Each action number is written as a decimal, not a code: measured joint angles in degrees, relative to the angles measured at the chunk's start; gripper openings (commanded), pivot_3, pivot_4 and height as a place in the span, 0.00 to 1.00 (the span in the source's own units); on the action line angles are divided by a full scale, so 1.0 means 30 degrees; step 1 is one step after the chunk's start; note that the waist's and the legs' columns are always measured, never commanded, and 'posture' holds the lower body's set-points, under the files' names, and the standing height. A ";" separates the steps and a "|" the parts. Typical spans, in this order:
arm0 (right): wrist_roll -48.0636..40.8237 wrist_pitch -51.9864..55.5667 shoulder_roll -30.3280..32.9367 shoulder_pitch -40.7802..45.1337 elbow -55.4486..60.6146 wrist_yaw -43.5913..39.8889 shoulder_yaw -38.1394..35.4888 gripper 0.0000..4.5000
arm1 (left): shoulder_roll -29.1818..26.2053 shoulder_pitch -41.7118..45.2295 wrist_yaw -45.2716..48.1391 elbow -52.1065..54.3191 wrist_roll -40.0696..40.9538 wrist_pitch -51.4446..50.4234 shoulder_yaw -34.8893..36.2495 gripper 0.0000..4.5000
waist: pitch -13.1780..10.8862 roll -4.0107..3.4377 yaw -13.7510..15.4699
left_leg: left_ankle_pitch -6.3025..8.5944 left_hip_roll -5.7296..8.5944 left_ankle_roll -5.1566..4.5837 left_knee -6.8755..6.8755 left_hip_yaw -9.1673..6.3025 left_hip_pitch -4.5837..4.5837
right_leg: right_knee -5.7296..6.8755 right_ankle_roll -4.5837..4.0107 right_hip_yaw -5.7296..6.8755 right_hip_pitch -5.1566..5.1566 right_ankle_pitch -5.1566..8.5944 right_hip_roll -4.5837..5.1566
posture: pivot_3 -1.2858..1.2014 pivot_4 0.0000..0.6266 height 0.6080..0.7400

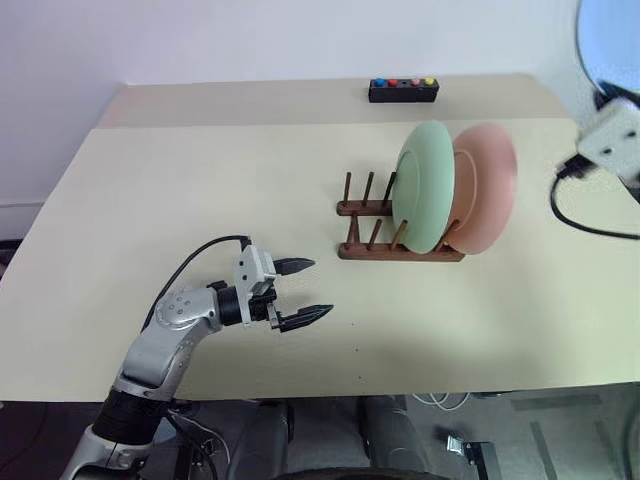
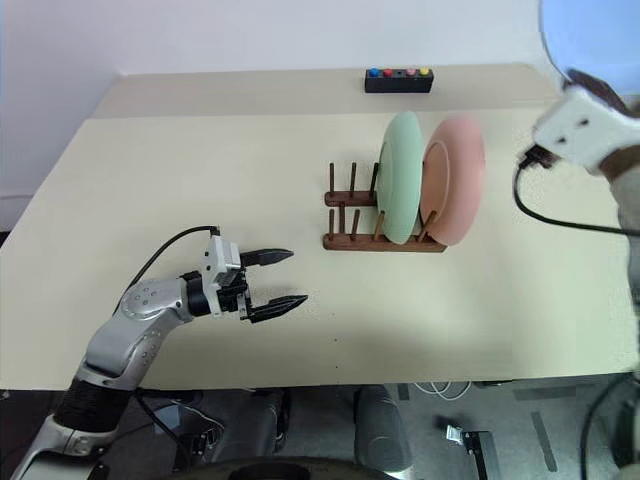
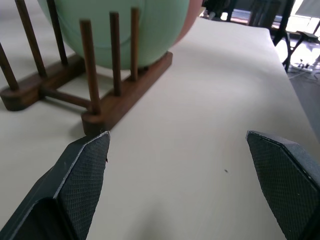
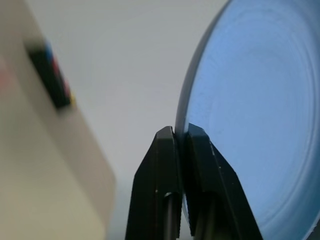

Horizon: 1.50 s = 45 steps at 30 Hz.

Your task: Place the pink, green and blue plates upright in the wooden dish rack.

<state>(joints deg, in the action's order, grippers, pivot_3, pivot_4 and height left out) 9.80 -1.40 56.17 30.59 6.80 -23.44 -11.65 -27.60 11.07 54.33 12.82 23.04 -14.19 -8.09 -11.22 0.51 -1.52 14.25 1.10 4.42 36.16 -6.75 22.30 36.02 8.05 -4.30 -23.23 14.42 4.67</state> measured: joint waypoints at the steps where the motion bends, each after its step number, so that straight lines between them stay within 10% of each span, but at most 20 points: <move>1: -0.0507 -0.0016 -0.0272 0.0441 0.0574 -0.0409 0.0277 0.01 | 0.0006 0.0091 -0.0075 -0.0062 -0.0030 0.0041 0.0026 1.00 | 0.0001 0.0004 -0.0001 | 0.0000 0.0000 -0.0001 -0.0001 -0.0004 0.0000 | 0.0000 0.0003 0.0003 0.0000 -0.0001 -0.0001 | 0.52 0.24 1.00; 11: -1.0417 0.4921 -0.7176 0.3627 0.5475 -0.3647 0.3072 0.01 | 0.0054 0.0188 -0.0827 -0.0550 -0.0435 0.0471 0.0570 1.00 | -0.0005 0.0017 0.0006 | 0.0001 0.0004 -0.0002 -0.0004 -0.0037 0.0022 | 0.0005 0.0006 0.0017 -0.0008 -0.0007 0.0004 | 0.52 0.24 1.00; 22: -2.0925 1.2504 -0.9500 0.0343 0.7738 -0.1576 0.1985 0.01 | 0.0045 -0.0204 -0.1240 -0.0104 -0.0435 0.0418 0.0669 1.00 | -0.0001 0.0021 0.0185 | 0.0001 0.0004 -0.0004 0.0003 -0.0045 0.0024 | 0.0016 -0.0001 0.0025 -0.0015 -0.0005 0.0000 | 0.52 0.24 1.00; 45: -2.4035 1.4215 -0.9925 -0.3147 0.6934 0.1042 0.0610 0.01 | -0.0166 -0.0211 -0.1212 -0.0052 -0.0422 0.0106 0.0722 1.00 | -0.0003 0.0019 0.0139 | 0.0002 0.0002 -0.0004 -0.0002 -0.0037 0.0028 | 0.0012 0.0001 0.0024 -0.0027 -0.0003 -0.0007 | 0.52 0.24 1.00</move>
<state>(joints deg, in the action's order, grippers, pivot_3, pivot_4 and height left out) -62.30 41.24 26.39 21.15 27.61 -20.31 -9.82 -28.10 10.43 50.69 12.66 21.77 -13.88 -5.92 -11.23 0.56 -1.10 14.26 1.11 4.41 36.16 -6.87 22.38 36.05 8.05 -4.23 -23.31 14.41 4.65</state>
